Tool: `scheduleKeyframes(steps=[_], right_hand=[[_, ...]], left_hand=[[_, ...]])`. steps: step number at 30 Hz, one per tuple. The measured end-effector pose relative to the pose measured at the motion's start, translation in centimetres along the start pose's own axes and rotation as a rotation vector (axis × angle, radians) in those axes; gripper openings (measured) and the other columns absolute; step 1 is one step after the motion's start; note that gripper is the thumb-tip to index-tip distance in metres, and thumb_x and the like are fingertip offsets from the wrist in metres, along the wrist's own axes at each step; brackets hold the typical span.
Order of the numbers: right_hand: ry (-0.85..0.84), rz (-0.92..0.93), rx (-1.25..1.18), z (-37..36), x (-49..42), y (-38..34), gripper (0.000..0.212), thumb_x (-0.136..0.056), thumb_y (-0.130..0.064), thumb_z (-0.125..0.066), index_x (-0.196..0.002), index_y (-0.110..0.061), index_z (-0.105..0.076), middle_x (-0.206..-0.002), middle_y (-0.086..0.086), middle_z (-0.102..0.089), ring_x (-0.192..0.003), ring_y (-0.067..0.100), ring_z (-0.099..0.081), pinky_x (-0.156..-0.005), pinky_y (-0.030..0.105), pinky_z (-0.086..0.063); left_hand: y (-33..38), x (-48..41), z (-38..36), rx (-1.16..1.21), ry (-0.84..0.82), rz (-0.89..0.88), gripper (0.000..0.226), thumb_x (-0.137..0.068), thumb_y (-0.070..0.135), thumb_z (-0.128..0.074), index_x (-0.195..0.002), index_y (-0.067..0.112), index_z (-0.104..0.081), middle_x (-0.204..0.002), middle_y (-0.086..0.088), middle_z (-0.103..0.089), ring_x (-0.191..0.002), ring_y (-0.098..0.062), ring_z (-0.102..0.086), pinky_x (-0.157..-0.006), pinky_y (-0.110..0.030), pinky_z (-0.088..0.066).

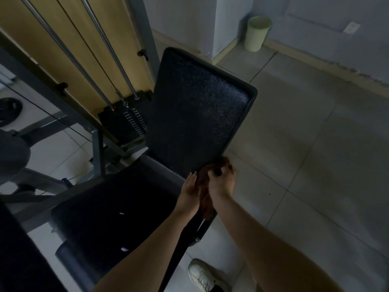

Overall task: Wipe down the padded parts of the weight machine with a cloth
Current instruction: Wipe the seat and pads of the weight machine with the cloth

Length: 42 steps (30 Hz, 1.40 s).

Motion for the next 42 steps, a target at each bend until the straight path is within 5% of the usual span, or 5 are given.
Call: scheduleKeyframes(steps=[13,20,28,35,42], right_hand=[[0.066,0.024,0.016,-2.0,-0.4,0.9,0.038,-0.094,-0.024,-0.058,-0.128,-0.009,-0.057,-0.135,0.009,-0.047,-0.113,0.024,-0.055,-0.094,0.03,-0.045],[-0.28,-0.319,0.076,-4.0,3.0,4.2,0.014,-0.092,-0.027,-0.061,-0.1,-0.02,-0.069,-0.086,0.007,-0.072,-0.076,0.023,-0.071,-0.069,0.041,-0.062],[-0.826,-0.201,-0.04,-8.4,5.2,-3.3,0.028,-0.096,-0.032,-0.052,-0.118,-0.025,-0.068,-0.11,0.007,-0.071,-0.103,0.021,-0.068,-0.092,0.042,-0.056],[-0.534,0.585,0.549,-10.9,0.8,-7.7,0.029,-0.097,-0.018,-0.048,-0.12,-0.022,-0.066,-0.123,-0.004,-0.064,-0.113,0.013,-0.06,-0.091,0.024,-0.047],[-0.532,1.275,0.762,-14.6,-2.1,-7.8,0.027,-0.086,-0.001,-0.061,-0.112,0.0,-0.07,-0.123,0.01,-0.063,-0.134,0.024,-0.045,-0.111,0.036,-0.039]], left_hand=[[-3.5,-0.1,0.7,0.295,0.028,0.024,0.046,-0.109,0.02,-0.036,-0.153,0.036,-0.035,-0.15,0.014,-0.041,-0.134,0.001,-0.038,-0.104,-0.017,-0.032],[-3.5,1.0,0.5,0.484,0.037,0.123,0.038,-0.109,0.032,-0.036,-0.147,0.034,-0.042,-0.132,-0.001,-0.06,-0.11,-0.01,-0.064,-0.082,-0.021,-0.055],[-2.0,0.0,7.6,0.793,0.294,0.051,0.027,-0.102,0.033,-0.054,-0.127,0.022,-0.06,-0.118,-0.011,-0.072,-0.107,-0.026,-0.071,-0.094,-0.048,-0.057],[-1.0,-5.2,12.3,0.577,0.759,-0.046,0.022,-0.101,0.019,-0.053,-0.119,0.029,-0.062,-0.117,0.005,-0.068,-0.108,-0.013,-0.066,-0.1,-0.042,-0.054],[-0.9,-13.4,16.1,-0.074,0.708,-0.145,0.064,-0.099,0.02,-0.053,-0.156,0.023,-0.025,-0.158,0.005,-0.032,-0.146,-0.013,-0.03,-0.122,-0.037,-0.027]])
Point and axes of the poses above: each hand's wrist, its own x-axis away from the middle knuckle, its own z-axis out of the back of the hand, y = z × x, the point moved 4 cm from there along -x, towards the middle knuckle
